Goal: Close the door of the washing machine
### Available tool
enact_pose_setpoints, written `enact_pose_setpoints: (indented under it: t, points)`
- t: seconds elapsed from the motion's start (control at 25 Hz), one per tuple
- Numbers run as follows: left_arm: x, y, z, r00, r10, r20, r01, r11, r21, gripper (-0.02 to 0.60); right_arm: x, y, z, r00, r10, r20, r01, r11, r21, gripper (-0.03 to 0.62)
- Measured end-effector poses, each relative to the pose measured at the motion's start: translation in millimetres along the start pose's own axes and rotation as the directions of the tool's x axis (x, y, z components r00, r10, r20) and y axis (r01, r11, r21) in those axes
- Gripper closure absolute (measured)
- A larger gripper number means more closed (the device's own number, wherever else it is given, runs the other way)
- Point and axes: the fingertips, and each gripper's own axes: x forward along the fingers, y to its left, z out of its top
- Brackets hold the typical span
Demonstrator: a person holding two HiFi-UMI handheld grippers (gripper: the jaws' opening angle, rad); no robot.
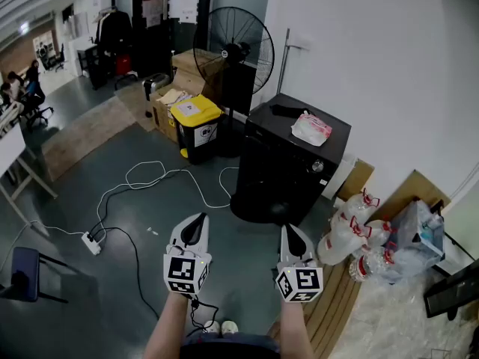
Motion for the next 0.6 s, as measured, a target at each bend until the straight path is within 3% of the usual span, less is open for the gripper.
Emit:
enact_pose_setpoints:
  t: [0.6]
  points:
    - [0.6,-12.2,-26.0,0.997,-0.044,-0.055,0.043,0.999,-0.028,0.574,-5.5,-3.4,-11.9,1.000,0.011,-0.004,-0.011,0.999,0.042,0.586]
